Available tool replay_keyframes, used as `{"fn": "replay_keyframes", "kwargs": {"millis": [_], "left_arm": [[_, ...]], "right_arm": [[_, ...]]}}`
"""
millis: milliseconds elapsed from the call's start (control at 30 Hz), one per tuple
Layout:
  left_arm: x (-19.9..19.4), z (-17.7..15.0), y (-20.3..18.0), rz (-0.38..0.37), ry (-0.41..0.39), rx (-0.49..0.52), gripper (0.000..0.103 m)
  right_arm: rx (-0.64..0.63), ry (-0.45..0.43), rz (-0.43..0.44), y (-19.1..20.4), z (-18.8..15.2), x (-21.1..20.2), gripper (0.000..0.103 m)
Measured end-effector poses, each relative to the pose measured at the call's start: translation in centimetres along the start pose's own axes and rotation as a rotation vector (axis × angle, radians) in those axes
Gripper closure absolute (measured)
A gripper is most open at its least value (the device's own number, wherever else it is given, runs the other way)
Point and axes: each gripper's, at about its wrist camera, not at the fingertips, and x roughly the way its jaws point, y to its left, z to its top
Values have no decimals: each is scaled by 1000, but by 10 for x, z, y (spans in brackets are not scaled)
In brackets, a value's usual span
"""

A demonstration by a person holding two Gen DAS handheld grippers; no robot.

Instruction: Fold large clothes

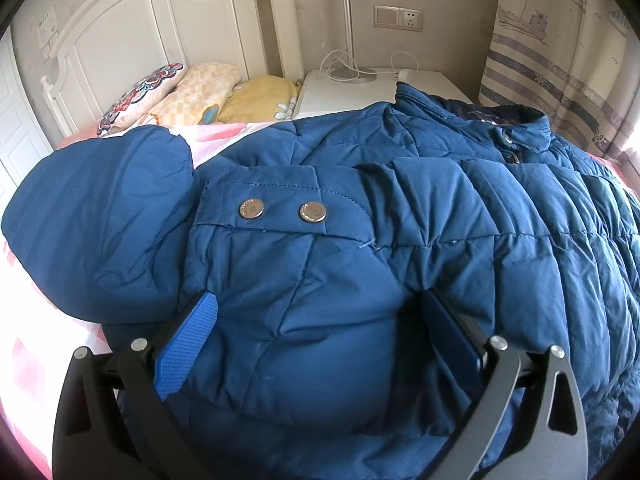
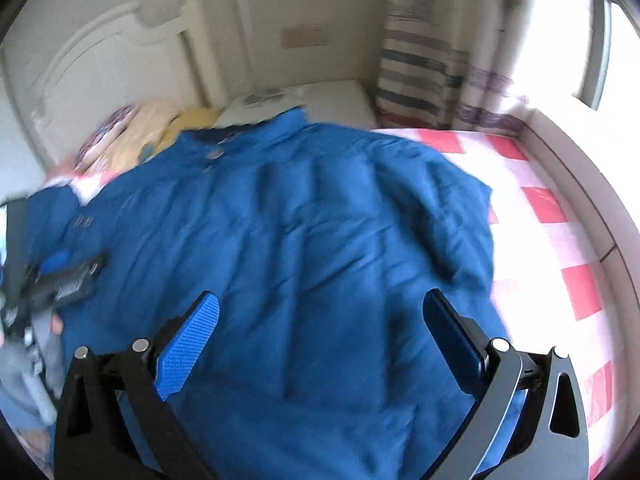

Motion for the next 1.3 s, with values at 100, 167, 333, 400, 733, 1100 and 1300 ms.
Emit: {"fn": "replay_keyframes", "kwargs": {"millis": [100,167,333,400,733,1100,1300], "left_arm": [[0,0,0,-1,-2,0,2],[0,0,0,0,-1,0,2],[0,0,0,2,0,2,2],[0,0,0,0,-1,0,2],[-52,-3,77,-131,-172,-233,10],[-38,-18,353,-72,-213,-979,11],[-10,3,414,-86,-182,-1018,36]], "right_arm": [[-115,74,-68,17,-18,20,5],[-94,68,-73,18,-21,17,5],[-51,-12,-52,32,-9,-9,5],[-81,-51,-40,45,-2,-9,5],[-97,13,-73,55,-9,32,4],[-98,11,-67,48,-6,39,4],[-95,11,-63,50,-6,38,4]]}}
